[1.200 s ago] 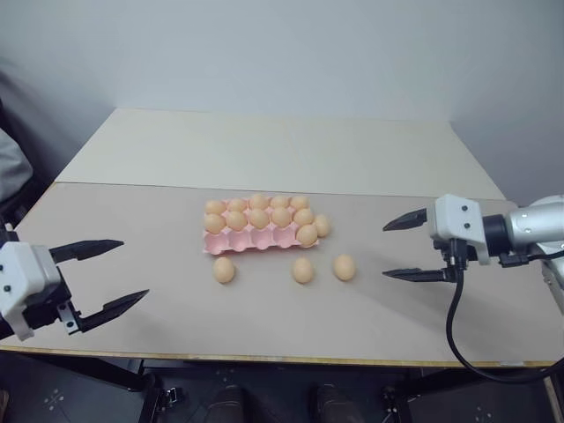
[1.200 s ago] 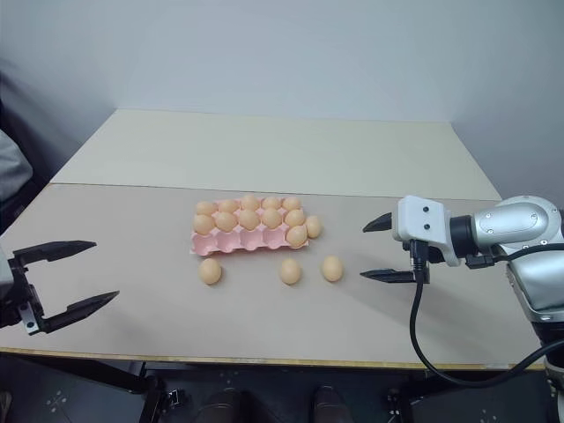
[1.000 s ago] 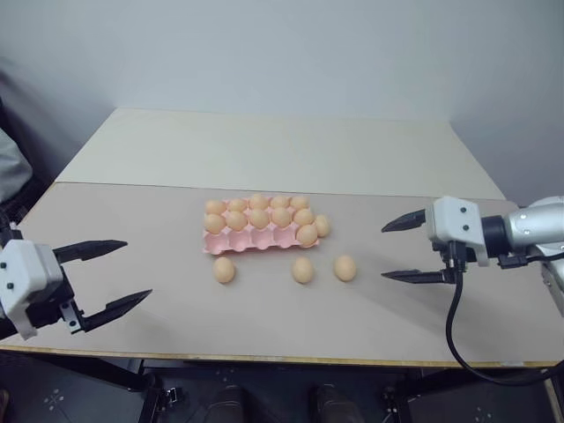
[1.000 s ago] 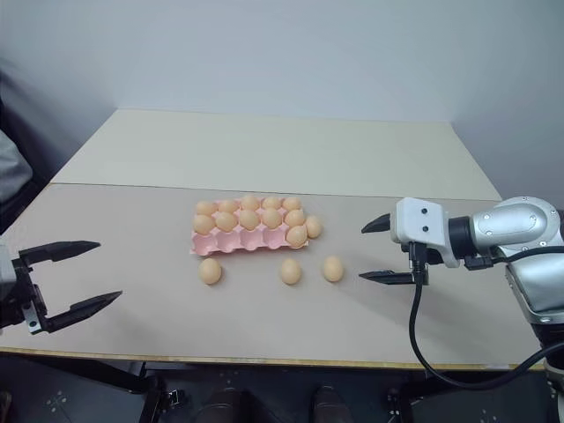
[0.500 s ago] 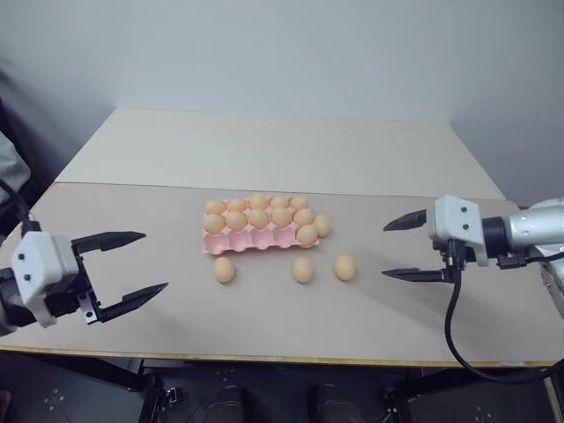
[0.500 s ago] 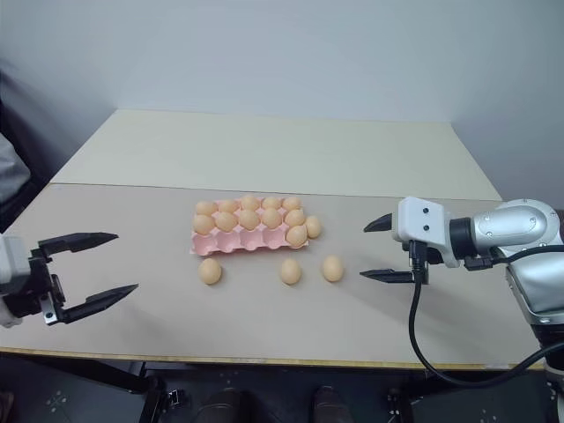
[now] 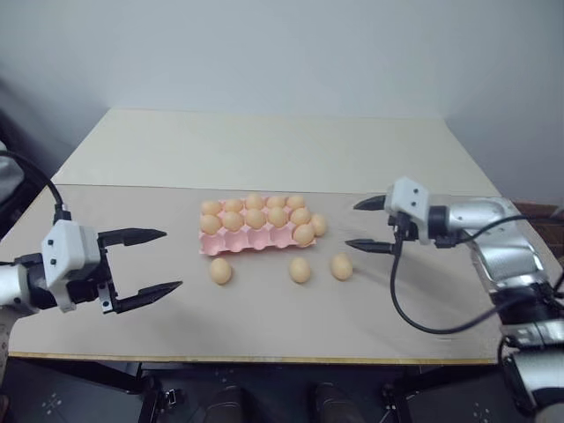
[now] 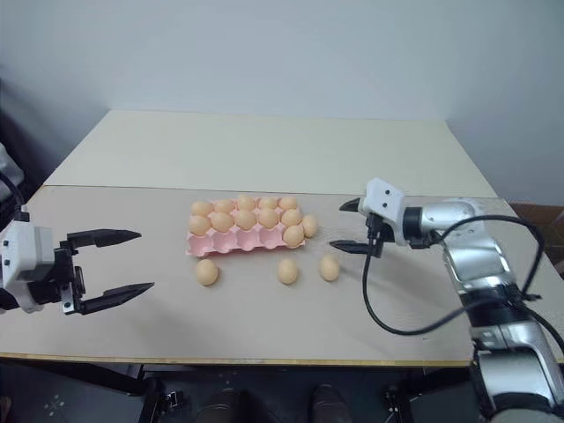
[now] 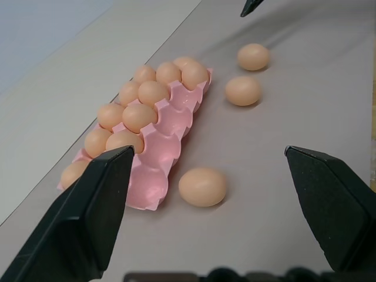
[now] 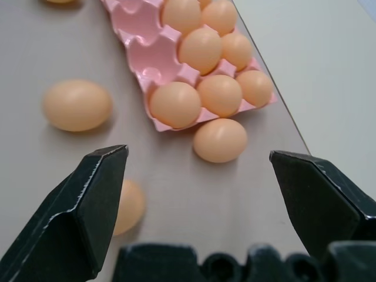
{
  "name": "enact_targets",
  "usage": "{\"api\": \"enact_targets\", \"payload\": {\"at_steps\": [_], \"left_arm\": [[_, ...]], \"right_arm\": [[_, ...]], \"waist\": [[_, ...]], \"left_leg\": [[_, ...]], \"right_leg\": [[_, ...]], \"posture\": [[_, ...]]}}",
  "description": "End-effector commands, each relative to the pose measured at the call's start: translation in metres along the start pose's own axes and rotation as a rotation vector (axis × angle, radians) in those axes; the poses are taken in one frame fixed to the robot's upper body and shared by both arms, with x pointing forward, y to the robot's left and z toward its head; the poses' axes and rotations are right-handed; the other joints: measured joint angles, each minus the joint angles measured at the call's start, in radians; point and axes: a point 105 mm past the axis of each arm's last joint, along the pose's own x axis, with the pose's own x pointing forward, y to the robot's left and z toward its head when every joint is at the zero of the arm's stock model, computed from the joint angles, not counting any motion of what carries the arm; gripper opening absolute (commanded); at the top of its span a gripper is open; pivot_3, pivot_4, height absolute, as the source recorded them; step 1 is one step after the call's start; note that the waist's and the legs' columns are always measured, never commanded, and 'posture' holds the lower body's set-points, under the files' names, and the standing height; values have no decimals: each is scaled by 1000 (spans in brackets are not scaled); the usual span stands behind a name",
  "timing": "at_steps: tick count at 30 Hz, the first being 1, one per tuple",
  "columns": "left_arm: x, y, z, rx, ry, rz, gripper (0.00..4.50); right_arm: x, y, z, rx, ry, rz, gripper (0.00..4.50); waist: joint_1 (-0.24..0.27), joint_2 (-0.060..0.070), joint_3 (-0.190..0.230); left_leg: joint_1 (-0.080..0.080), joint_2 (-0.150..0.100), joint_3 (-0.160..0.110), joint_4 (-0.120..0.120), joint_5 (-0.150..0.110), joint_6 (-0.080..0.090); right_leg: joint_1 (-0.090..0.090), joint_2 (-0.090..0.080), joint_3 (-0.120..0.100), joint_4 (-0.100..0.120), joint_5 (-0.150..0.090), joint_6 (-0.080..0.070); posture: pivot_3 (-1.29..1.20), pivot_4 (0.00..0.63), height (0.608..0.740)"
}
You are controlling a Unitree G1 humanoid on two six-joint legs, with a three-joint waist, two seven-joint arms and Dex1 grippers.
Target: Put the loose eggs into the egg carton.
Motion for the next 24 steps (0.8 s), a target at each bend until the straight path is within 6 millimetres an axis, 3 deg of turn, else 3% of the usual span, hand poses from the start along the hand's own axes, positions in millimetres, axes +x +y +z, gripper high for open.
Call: {"api": "enact_targets", "payload": {"at_steps": [1,5,11,24], "left_arm": [[1,-3,5,27,-13,6,4474],[-1,-7,4,23,-3,27,4474],[-6,-13,5,24,12,53,4474],[-8,-16,4,19,39,70,4474]], "right_arm": [[7,-18,-1,-54,5,-11,4500],[27,-27,-7,-59,13,-4,4500],[53,-24,-16,-112,48,36,4500],[81,-21,-18,-178,106,37,4500]], "waist": [[-1,0,0],[-5,0,0],[-8,0,0],[-18,1,1]], "left_leg": [[0,0,0,0,0,0],[1,1,0,0,0,0],[1,0,0,-1,0,0],[1,0,-1,-1,0,0]], "right_leg": [[0,0,0,0,0,0],[0,1,0,1,0,0],[0,1,0,1,6,-2],[0,1,0,1,6,-4]], "posture": [[0,150,740],[0,150,740],[0,150,740],[0,150,740]]}}
